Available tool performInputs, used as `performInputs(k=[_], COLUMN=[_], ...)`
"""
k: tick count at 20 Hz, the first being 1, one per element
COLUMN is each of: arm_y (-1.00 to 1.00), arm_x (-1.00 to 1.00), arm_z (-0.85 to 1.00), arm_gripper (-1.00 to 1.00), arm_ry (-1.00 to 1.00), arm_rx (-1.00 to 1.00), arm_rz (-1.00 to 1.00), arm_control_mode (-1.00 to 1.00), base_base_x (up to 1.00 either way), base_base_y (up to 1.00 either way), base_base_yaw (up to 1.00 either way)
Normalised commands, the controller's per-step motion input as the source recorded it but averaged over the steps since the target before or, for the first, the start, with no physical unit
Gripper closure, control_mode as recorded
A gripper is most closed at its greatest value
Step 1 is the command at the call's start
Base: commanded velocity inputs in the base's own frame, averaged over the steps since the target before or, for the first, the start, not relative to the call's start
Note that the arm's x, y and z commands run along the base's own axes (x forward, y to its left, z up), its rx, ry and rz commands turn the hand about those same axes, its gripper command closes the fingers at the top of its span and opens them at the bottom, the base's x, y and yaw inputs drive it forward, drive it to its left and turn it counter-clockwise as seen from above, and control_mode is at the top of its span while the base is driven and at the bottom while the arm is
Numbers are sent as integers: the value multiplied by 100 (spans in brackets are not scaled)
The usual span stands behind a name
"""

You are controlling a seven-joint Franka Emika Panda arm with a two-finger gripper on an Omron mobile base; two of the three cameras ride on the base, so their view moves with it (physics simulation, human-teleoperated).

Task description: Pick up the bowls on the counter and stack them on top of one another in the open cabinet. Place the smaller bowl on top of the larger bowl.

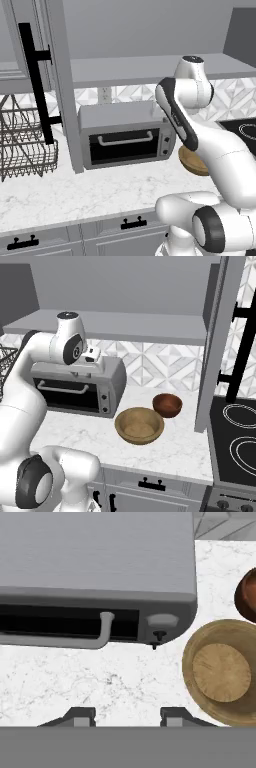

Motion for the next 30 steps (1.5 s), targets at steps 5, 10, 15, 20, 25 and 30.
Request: performInputs(k=[5, 10, 15, 20, 25, 30], arm_y=[-59, -100, -100, -100, -100, -97], arm_x=[-20, -3, 0, 0, 6, 45], arm_z=[-9, -23, -27, -33, -33, -52], arm_gripper=[-100, -100, -100, -100, -100, -100], arm_ry=[0, 0, 0, 0, 0, 1], arm_rx=[5, 12, 12, 12, 16, 19], arm_rz=[-12, -41, -41, -38, -36, -20], arm_control_mode=[-100, -100, -100, -100, -100, -100], base_base_x=[0, 0, 0, 0, 0, 0], base_base_y=[0, 0, 0, 0, 0, 0], base_base_yaw=[0, 0, 0, 0, 0, 0])
